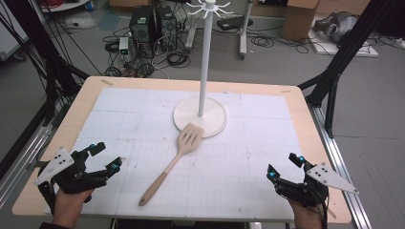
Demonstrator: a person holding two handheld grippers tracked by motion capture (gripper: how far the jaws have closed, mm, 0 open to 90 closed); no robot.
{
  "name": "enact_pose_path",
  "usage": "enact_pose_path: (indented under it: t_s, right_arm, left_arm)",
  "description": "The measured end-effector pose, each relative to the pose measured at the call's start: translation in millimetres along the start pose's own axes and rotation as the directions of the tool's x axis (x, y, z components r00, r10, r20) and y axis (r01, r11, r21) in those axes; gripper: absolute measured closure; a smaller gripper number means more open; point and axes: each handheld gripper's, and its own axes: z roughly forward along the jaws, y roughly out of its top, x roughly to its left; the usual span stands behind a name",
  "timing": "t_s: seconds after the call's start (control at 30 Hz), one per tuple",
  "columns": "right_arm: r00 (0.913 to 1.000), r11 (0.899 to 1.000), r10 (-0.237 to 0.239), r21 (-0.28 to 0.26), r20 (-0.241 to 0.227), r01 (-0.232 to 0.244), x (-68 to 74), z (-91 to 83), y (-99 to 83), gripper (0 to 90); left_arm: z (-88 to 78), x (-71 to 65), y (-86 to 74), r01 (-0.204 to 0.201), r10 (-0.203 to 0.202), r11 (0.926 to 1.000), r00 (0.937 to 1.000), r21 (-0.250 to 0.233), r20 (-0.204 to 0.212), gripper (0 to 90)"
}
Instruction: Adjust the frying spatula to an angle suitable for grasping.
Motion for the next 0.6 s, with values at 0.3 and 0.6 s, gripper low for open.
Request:
enact_pose_path:
  t_s: [0.3, 0.6]
  right_arm:
    - [1.0, 1.0, 0.009, 0.004, -0.004, -0.009, -3.3, 2.1, -1.5, 15.1]
    - [1.0, 1.0, 0.004, 0.015, -0.002, -0.004, -1.0, 1.1, -1.7, 15.2]
  left_arm:
    - [0.9, 4.0, -0.5, 0.016, -0.016, 0.9998, 0.9996, 0.009, -0.025, 17.4]
    - [4.3, -0.4, -0.3, 0.037, -0.036, 0.998, 0.9991, 0.052, -0.021, 17.3]
